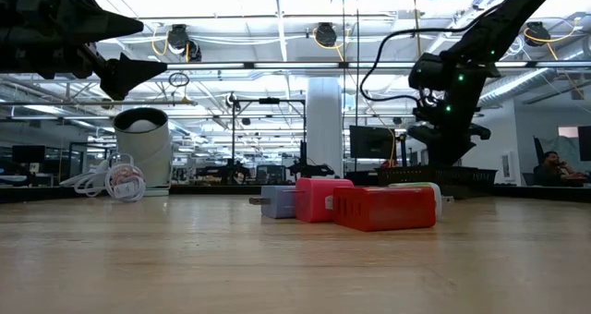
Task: Pick & Place Office items
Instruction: Put the black digital timer into the top black bin
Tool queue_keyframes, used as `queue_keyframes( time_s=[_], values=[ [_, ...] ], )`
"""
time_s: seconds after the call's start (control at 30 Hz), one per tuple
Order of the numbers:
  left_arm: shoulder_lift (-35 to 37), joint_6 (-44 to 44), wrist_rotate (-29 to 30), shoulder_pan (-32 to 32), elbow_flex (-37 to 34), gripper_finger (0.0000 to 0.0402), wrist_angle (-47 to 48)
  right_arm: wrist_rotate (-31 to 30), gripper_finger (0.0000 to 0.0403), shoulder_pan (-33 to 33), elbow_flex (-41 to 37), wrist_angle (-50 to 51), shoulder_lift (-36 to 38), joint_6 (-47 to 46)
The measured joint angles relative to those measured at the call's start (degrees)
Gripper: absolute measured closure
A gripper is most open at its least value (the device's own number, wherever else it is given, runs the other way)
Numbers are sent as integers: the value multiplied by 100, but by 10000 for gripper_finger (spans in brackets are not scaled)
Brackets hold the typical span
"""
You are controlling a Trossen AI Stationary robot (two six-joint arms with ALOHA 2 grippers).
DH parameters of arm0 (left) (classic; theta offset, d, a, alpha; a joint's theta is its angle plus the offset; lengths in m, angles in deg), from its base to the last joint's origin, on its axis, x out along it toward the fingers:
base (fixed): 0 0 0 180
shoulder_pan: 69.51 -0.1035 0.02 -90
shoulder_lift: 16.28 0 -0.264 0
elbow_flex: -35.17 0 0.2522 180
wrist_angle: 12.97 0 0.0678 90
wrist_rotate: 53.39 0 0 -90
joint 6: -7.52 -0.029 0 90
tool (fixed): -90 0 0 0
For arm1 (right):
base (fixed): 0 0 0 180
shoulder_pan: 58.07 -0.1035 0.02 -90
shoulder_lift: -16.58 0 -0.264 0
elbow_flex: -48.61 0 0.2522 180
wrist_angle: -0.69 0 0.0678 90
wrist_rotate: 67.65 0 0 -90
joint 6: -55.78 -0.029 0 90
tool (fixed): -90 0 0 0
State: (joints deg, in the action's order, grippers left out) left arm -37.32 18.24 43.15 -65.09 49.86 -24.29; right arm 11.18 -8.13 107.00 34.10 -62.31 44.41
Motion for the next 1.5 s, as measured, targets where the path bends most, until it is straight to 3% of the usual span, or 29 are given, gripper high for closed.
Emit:
queue_keyframes(
  time_s=[0.37,0.73,0.97,1.17,1.3,1.5],
  values=[
    [0,1,-1,-1,0,4,0,1747,248,-572,0,-1190,407,16],
    [0,1,0,-1,0,4,-1,2024,255,-2071,-130,-2134,1056,368],
    [2,1,0,0,0,4,-1,941,265,-2629,-332,-1332,1054,-431],
    [1,1,-1,0,0,4,0,1206,273,-3382,-337,-778,1092,-485],
    [2,1,-1,1,0,4,-2,1724,273,-3897,-337,-992,1160,60],
    [2,0,-1,1,0,4,-2,1741,274,-4294,-799,-1815,1687,505]
  ],
)
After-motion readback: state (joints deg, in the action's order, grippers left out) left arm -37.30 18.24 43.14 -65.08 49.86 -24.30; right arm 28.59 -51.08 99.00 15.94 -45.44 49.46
